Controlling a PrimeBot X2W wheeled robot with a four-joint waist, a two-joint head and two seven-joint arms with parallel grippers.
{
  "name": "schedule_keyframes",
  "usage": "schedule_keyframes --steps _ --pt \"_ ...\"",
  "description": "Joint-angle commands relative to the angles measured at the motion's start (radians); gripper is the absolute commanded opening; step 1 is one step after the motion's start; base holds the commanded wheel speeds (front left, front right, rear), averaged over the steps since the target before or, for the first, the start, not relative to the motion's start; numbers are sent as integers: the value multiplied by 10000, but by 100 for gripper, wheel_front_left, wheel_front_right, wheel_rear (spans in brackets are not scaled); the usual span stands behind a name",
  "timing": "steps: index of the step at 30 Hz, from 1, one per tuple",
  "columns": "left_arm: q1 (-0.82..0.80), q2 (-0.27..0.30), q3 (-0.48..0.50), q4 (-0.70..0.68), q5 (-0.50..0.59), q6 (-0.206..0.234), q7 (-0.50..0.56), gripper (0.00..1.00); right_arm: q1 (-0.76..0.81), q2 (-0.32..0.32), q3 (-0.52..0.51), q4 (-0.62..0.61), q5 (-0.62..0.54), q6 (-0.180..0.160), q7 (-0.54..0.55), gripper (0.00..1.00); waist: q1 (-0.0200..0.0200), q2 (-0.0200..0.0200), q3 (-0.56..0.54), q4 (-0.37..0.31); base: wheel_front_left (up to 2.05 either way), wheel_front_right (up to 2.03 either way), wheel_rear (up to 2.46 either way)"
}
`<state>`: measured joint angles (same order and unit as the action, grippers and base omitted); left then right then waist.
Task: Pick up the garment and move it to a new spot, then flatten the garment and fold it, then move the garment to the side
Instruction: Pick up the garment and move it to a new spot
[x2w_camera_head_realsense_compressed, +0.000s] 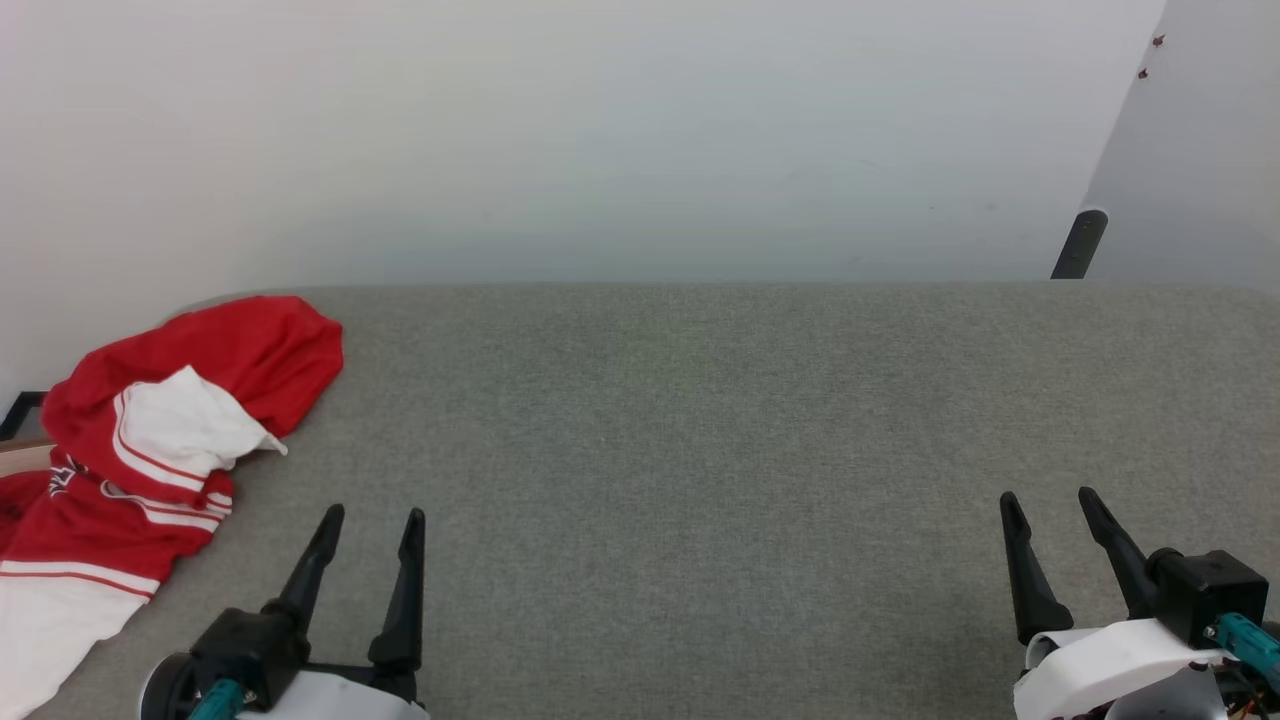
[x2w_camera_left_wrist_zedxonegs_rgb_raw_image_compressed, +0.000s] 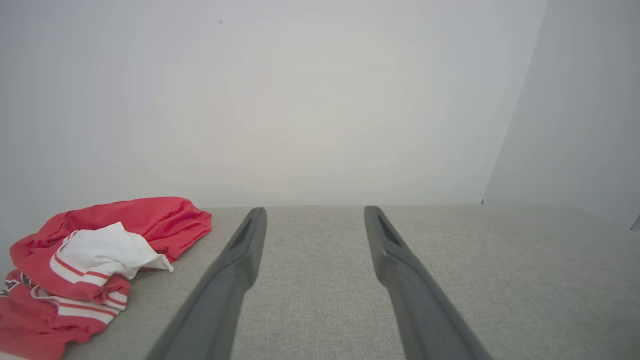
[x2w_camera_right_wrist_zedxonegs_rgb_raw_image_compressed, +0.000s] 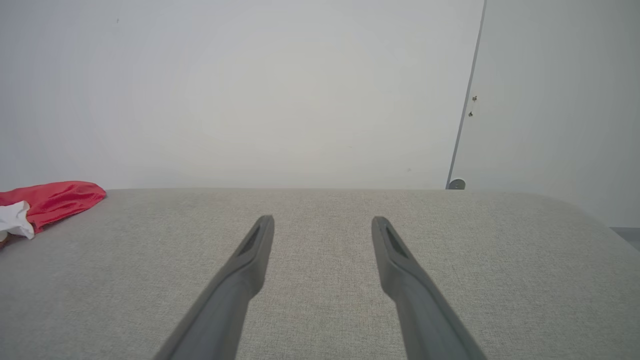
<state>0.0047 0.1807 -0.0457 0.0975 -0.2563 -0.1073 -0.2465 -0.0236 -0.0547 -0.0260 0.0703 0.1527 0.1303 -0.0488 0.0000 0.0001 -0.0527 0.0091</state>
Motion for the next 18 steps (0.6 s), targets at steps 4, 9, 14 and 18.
schedule_keyframes --steps 4,9,14,18 --pt "121 -3 31 -90 382 -82 -113 100 140 -7 11 -116 -433 7 -70 100 0 -1 -18 33 0 0 0" --pt "145 4 19 -118 680 -113 -187 100 166 4 -3 -197 -773 7 -90 100 0 -1 -51 102 0 0 0" --pt "78 -49 66 -2 658 -132 -168 100 170 17 14 -159 -705 7 -84 100 0 -1 -112 338 0 0 0" --pt "-31 -89 169 222 569 -97 -168 100 287 13 49 -108 -647 7 -49 100 0 -1 -236 774 0 0 0"
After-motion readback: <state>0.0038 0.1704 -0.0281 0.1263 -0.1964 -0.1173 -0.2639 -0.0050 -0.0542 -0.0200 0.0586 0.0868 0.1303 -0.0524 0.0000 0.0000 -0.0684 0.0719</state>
